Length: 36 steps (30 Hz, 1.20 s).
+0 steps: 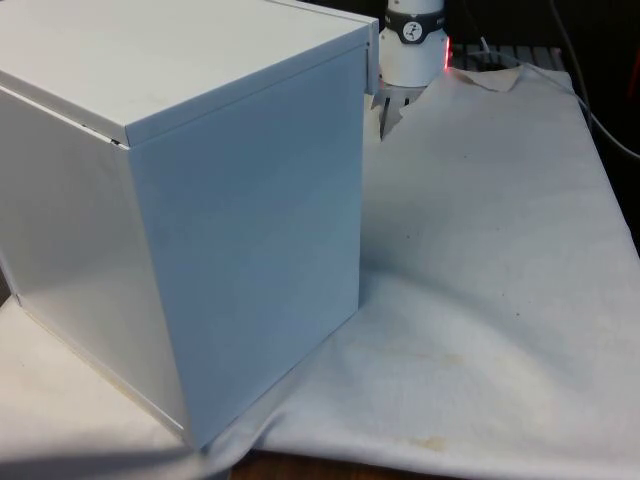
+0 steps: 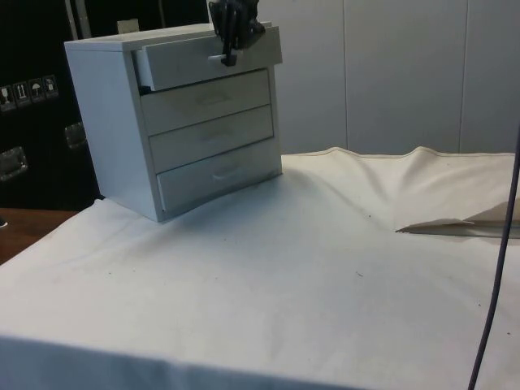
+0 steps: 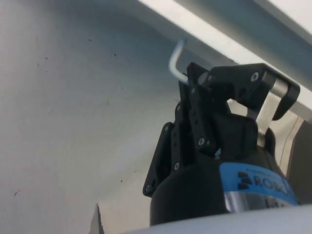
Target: Open the drawer, then close it.
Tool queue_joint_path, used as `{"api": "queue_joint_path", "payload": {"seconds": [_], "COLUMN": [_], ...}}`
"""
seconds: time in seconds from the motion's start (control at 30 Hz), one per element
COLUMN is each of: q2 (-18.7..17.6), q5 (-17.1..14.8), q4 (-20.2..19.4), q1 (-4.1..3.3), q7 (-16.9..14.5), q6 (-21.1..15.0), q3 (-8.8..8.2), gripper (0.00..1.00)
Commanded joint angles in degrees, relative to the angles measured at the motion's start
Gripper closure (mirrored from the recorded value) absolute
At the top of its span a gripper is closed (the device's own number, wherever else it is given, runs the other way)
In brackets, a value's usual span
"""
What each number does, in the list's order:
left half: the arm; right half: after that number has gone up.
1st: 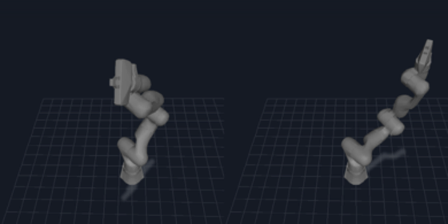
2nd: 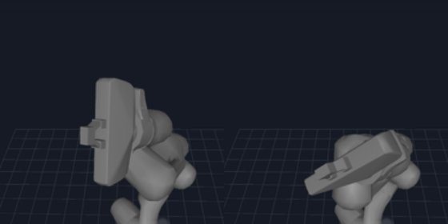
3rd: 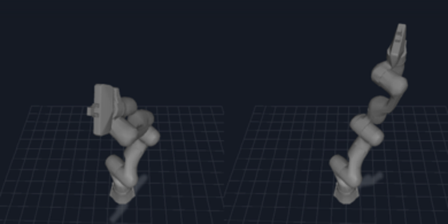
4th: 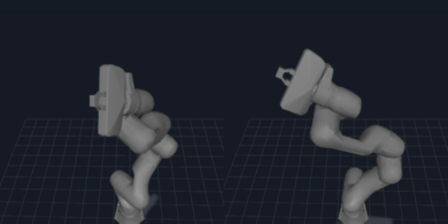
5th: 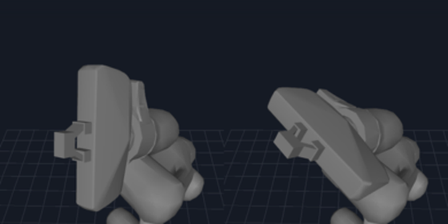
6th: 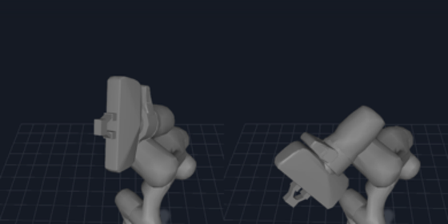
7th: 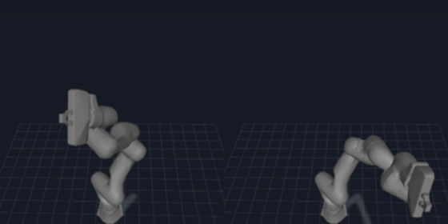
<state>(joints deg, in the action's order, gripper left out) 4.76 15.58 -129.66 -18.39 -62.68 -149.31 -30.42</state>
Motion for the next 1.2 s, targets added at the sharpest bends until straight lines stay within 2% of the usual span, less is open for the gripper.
{"api": "queue_joint_path", "payload": {"seconds": [0.0,0.2,0.23,0.27,0.57,0.8,0.83,1.07,1.1,1.13,1.17], "q2": [2.01,1.20,0.00,-0.06,-1.55,0.34,-0.17,3.50,3.21,4.41,4.93], "q5": [2.12,1.49,0.00,0.00,-1.32,-0.23,-0.92,1.09,-0.34,1.38,1.49], "q4": [-1.60,-1.43,0.00,0.00,-1.78,-2.81,-2.29,-5.90,-5.61,-6.76,-7.28], "q1": [-0.23,-0.23,0.00,0.00,-0.23,-0.06,-0.17,0.17,-0.23,0.23,0.29], "q7": [1.89,1.66,0.00,0.00,0.17,0.86,0.46,1.78,0.69,1.89,2.01], "q6": [0.40,-0.34,0.00,0.00,-2.12,-1.32,-1.32,-1.32,-1.32,-1.38,-1.38], "q3": [0.92,0.74,0.00,0.00,-0.06,0.00,-0.06,0.46,0.23,0.57,0.63], "gripper": [1.00,1.00,1.00,1.00,1.00,1.00,1.00,1.00,1.00,1.00,1.00]}}
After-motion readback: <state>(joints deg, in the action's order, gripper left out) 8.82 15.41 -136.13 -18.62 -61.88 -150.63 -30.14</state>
